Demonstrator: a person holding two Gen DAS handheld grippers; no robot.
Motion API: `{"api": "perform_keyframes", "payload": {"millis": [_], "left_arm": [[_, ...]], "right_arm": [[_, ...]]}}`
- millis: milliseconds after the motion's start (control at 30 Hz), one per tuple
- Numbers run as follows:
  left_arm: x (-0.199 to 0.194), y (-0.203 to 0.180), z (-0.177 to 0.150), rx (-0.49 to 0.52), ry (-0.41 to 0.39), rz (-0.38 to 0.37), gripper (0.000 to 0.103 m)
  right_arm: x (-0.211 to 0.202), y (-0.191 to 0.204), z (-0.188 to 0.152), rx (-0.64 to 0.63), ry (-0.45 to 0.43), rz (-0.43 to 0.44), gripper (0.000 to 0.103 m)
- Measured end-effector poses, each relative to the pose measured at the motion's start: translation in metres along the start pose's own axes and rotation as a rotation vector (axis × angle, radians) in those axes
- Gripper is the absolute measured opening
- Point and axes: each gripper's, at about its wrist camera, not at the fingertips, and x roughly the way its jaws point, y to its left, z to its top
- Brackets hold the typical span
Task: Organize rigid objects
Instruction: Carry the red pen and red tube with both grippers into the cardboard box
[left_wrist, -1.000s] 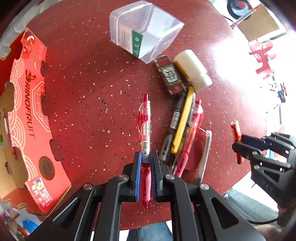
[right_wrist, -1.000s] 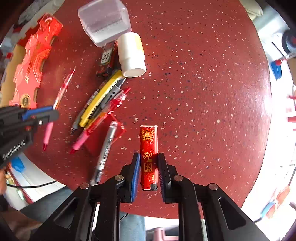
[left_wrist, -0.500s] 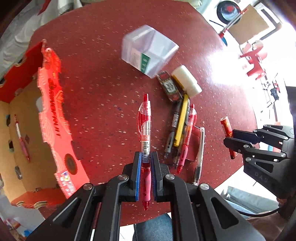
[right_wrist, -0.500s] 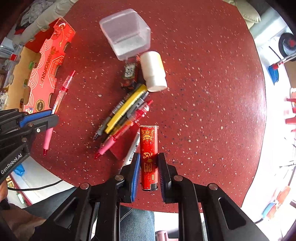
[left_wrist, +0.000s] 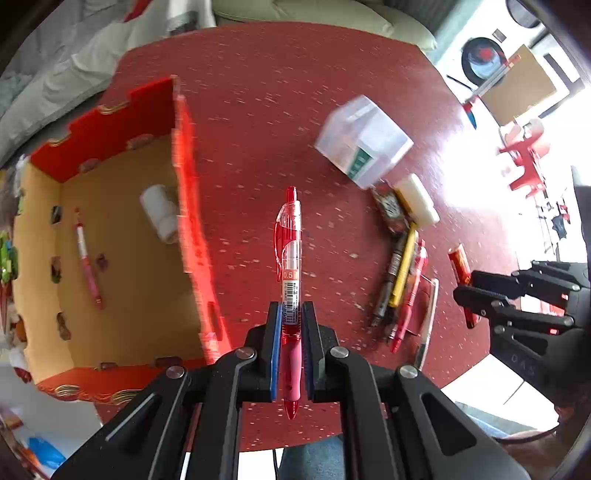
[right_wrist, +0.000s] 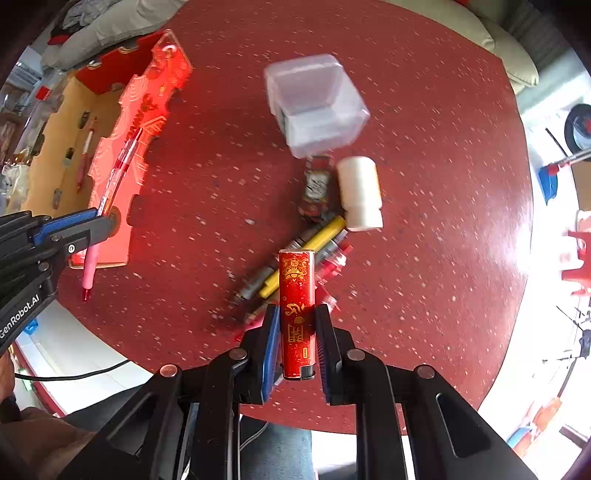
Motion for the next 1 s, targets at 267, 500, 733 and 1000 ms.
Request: {"api": "perform_keyframes", "payload": {"millis": [267, 500, 733, 1000], "left_arm": [[-0.015, 0.055, -0.002, -0.152, -0.157, -0.033, 0.011], [0.007, 0.112, -0.112, -0.265, -0.175, -0.009, 0.011], [0.047, 0.129, -0.283, -0.372, -0.117, 0.042, 0.011], [0.071, 0.167, -0.426, -0.45, -0.065, 0.101, 0.011]], "right_arm": [[-0.009, 0.036, 0.022, -0.081, -0.022, 0.012, 0.02], [-0.015, 0.069, 0.043, -0.153, -0.038, 0.046, 0.02], [-0.021, 0.106, 0.063, -0.22, -0.05, 0.092, 0.02], [-0.021, 0.146, 0.082, -0.276, -0.046, 0.151, 0.02]]}}
